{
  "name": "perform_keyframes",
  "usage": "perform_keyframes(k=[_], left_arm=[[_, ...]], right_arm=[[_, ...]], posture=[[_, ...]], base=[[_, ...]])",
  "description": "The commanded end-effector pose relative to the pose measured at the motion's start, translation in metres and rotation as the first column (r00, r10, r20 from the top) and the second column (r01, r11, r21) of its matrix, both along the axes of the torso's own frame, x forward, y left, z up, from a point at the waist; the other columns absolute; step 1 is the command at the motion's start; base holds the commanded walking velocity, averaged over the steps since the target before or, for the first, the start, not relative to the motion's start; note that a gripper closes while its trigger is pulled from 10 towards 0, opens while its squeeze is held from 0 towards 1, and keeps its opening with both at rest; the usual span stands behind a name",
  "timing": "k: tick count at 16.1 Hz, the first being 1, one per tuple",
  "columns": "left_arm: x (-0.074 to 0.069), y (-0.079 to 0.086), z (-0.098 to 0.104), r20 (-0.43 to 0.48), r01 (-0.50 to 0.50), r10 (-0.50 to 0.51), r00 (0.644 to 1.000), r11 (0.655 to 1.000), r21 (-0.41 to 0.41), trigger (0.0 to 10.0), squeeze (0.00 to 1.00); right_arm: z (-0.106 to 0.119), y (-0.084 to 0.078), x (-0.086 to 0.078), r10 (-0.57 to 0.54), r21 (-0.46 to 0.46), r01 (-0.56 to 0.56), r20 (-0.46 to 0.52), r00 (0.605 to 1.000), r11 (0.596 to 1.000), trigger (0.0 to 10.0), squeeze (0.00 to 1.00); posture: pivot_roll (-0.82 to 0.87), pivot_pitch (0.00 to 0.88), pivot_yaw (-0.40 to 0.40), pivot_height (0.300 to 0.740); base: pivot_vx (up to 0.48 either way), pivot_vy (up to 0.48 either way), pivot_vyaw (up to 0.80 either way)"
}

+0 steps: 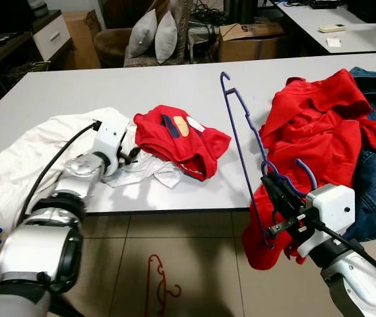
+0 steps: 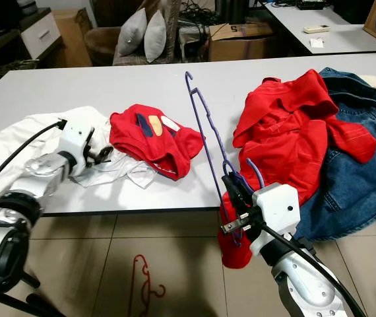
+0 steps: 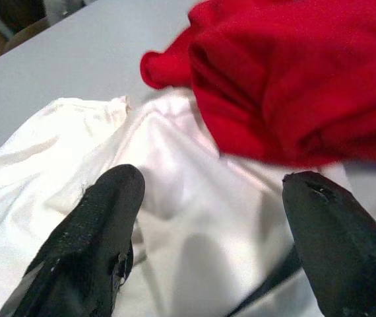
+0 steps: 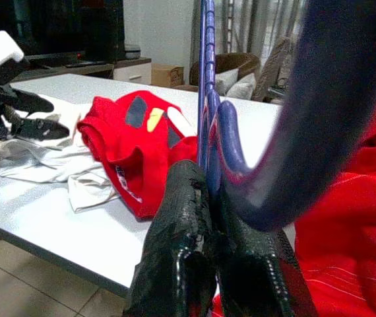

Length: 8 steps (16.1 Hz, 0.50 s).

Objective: Hang hanger

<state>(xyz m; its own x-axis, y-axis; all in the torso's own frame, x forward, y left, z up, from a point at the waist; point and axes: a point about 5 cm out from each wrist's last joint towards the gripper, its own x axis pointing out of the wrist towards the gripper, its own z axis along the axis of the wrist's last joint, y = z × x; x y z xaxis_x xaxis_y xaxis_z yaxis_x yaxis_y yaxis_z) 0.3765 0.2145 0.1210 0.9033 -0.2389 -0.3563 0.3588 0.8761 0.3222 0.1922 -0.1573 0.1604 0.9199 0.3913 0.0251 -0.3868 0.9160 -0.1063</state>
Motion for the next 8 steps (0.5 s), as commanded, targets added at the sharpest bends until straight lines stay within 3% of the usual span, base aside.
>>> perform_keyframes(k=[1,3,4,5,8], left_arm=[[-0.004,0.006,-0.003,-0.028,0.039,-0.038,0.999,0.999,0.037,10.0,0.0],[0.0,0.006,0.009,0.022,0.015,-0.012,1.0,0.988,-0.156,10.0,0.0],[0.003,0.007,0.016,0.05,-0.018,0.033,0.998,0.96,-0.278,10.0,0.0],[0.005,0.005,0.018,0.06,-0.04,0.064,0.996,0.938,-0.344,10.0,0.0],[0.004,-0.005,0.006,0.033,-0.082,0.095,0.995,0.956,-0.281,10.0,0.0]], right_arm=[[0.003,0.002,-0.001,0.007,-0.002,-0.007,0.022,1.0,1.0,10.0,0.0],[0.003,0.002,0.0,0.008,0.002,-0.008,0.023,1.0,1.0,10.0,0.0],[0.003,0.003,0.001,0.01,0.004,-0.01,0.023,1.0,1.0,10.0,0.0],[0.003,0.004,0.002,0.016,0.007,-0.016,0.024,1.0,1.0,10.0,0.0],[0.003,0.006,0.004,0.028,0.009,-0.028,0.026,0.999,1.0,10.0,0.0]], posture=[[-0.18,0.0,0.126,0.74],[-0.18,0.0,0.125,0.74],[-0.17,0.0,0.12,0.74],[-0.16,0.0,0.112,0.74],[-0.15,0.0,0.105,0.74]], base=[[0.0,0.0,0.0],[0.0,0.0,0.0],[0.0,0.0,0.0],[0.0,0.0,0.0],[0.0,0.0,0.0]])
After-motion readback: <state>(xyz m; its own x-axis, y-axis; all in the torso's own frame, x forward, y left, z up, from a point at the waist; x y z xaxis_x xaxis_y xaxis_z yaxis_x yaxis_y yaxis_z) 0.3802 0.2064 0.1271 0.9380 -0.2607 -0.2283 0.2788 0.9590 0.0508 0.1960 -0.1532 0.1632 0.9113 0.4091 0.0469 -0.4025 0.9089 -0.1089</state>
